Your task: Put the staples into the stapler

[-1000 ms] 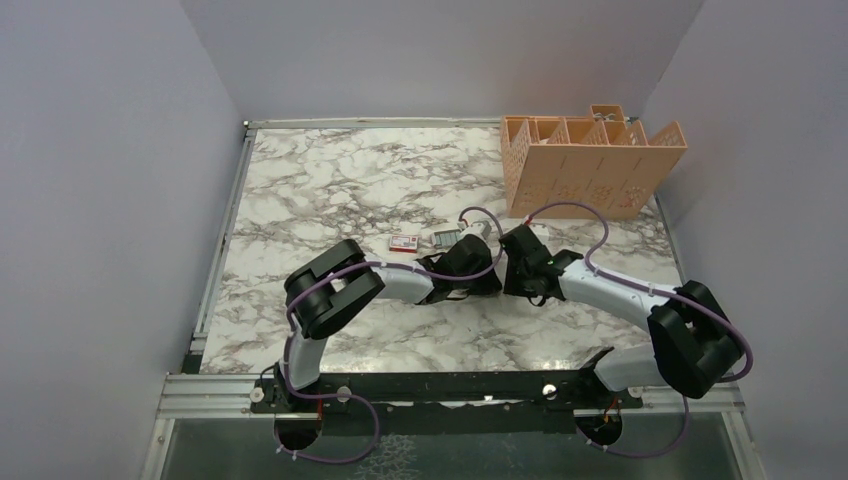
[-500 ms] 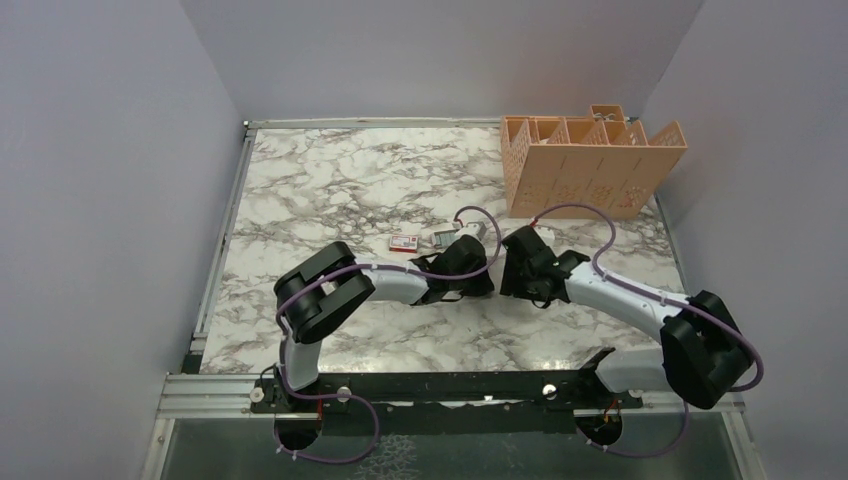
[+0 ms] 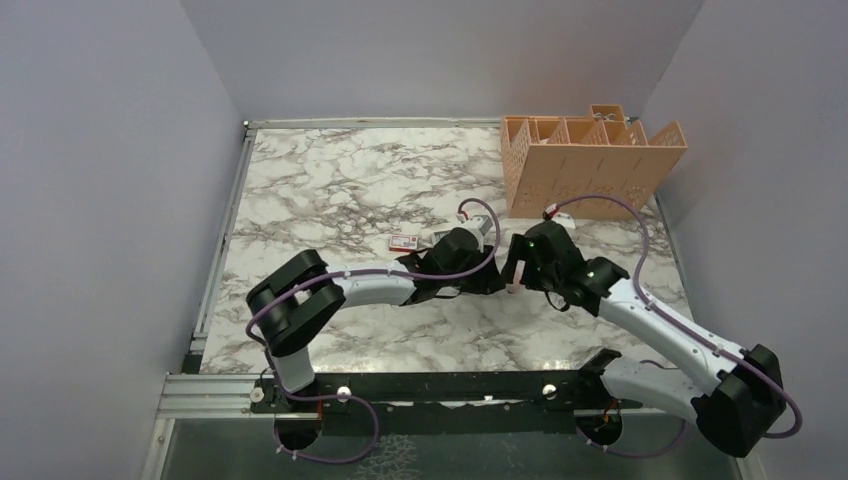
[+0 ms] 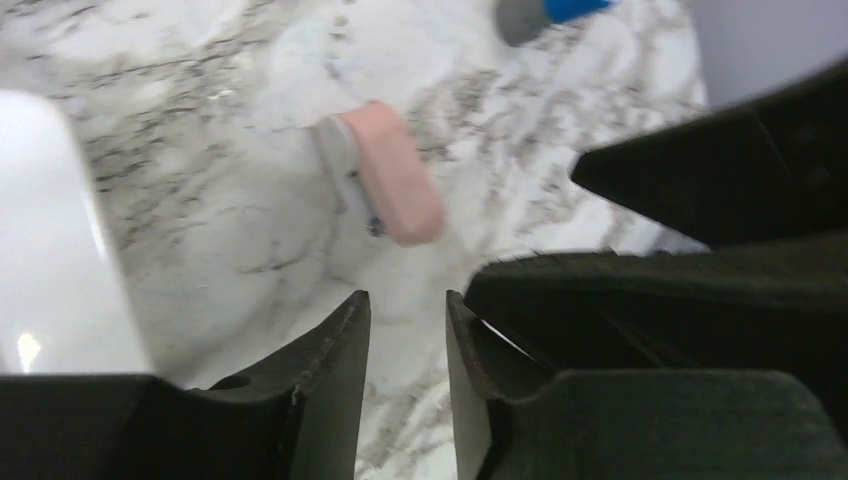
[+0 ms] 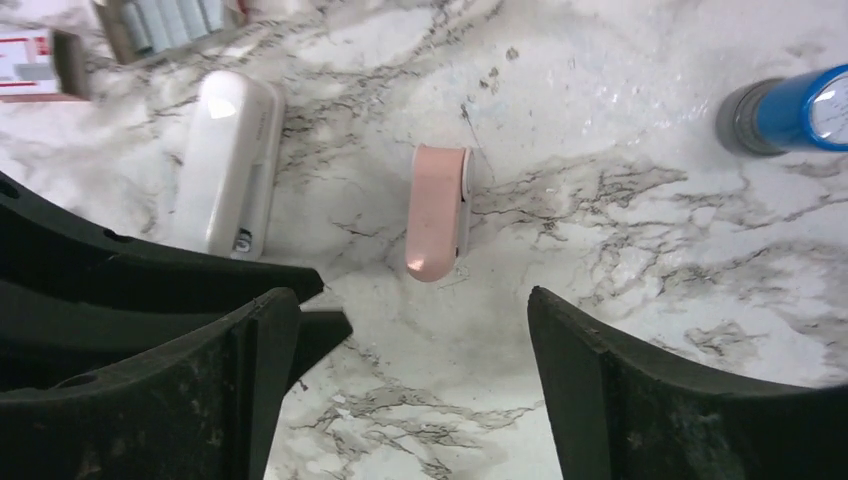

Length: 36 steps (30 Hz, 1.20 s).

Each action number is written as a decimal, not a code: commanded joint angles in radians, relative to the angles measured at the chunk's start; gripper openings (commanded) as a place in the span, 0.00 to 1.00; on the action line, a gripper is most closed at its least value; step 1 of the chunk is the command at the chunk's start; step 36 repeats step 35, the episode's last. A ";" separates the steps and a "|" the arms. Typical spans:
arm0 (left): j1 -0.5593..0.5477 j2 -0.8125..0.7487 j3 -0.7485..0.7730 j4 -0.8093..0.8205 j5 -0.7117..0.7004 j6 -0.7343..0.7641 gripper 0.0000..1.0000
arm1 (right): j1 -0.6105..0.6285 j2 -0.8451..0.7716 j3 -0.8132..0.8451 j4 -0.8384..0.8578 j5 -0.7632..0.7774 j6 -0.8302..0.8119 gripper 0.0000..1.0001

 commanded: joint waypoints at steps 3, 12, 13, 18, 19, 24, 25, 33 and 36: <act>-0.006 -0.233 -0.066 0.011 0.088 0.091 0.48 | 0.006 -0.188 0.057 -0.044 -0.015 -0.130 0.96; -0.009 -0.775 -0.119 -0.562 -0.494 0.207 0.99 | 0.006 -0.328 0.234 -0.267 0.221 -0.080 1.00; -0.009 -0.828 -0.113 -0.623 -0.538 0.207 0.99 | 0.006 -0.334 0.256 -0.303 0.249 -0.078 1.00; -0.009 -1.052 -0.078 -0.879 -0.682 0.191 0.99 | 0.006 -0.390 0.356 -0.386 0.355 -0.084 1.00; -0.009 -1.089 -0.069 -0.915 -0.703 0.190 0.99 | 0.006 -0.403 0.370 -0.390 0.367 -0.094 1.00; -0.009 -1.246 -0.037 -1.012 -0.787 0.216 0.99 | 0.006 -0.467 0.418 -0.393 0.385 -0.133 1.00; -0.009 -1.268 -0.031 -1.022 -0.798 0.224 0.99 | 0.006 -0.476 0.424 -0.394 0.387 -0.136 1.00; -0.009 -1.354 0.011 -1.049 -0.838 0.267 0.99 | 0.006 -0.503 0.440 -0.412 0.362 -0.134 1.00; -0.009 -1.359 0.011 -1.050 -0.840 0.269 0.99 | 0.006 -0.512 0.433 -0.406 0.348 -0.128 1.00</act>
